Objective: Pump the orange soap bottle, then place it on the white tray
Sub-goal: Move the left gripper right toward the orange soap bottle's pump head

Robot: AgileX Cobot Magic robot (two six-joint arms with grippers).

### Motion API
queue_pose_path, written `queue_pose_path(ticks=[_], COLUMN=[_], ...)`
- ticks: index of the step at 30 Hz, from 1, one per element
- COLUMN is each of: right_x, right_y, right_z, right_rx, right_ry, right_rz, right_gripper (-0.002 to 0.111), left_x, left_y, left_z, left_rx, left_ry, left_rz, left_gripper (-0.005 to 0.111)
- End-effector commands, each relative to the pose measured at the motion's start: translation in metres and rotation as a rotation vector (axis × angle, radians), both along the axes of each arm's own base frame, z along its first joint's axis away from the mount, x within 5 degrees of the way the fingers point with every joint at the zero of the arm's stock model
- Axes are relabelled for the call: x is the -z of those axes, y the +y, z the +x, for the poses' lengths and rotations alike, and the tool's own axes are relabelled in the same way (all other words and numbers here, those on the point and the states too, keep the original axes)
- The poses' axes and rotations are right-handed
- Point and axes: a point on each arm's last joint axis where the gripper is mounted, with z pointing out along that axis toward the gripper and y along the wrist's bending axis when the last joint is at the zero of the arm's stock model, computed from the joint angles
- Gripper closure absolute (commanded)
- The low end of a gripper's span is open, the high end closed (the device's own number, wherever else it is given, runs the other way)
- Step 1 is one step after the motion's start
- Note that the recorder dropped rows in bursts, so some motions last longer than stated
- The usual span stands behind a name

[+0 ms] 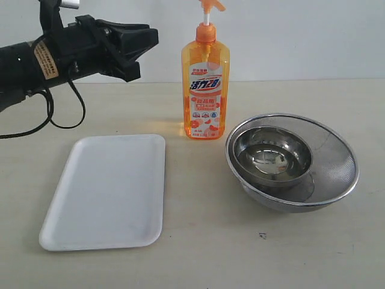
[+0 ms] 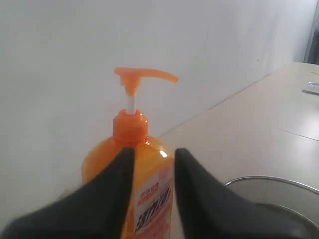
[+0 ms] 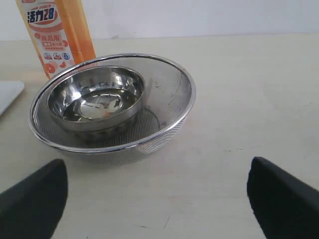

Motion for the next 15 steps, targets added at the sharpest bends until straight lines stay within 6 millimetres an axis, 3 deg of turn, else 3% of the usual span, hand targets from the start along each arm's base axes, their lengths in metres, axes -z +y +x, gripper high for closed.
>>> queue_pose_path(ticks=[1, 3, 15], right_x=[-0.001, -0.001, -0.001], right_y=[0.000, 0.000, 0.000], right_z=[0.000, 0.000, 0.000], right_rx=[0.006, 0.006, 0.006], right_ry=[-0.008, -0.008, -0.013], right_rz=[-0.001, -0.001, 0.000], right_gripper=[0.021, 0.021, 0.021], left_x=[0.002, 0.003, 0.013], left_y=[-0.005, -0.006, -0.020], left_z=[0.009, 0.014, 0.047], left_rx=[0.013, 0.018, 0.043], left_ry=[-0.003, 0.028, 0.014], left_rz=[-0.034, -0.073, -0.100], left_gripper=[0.049, 0.040, 0.038])
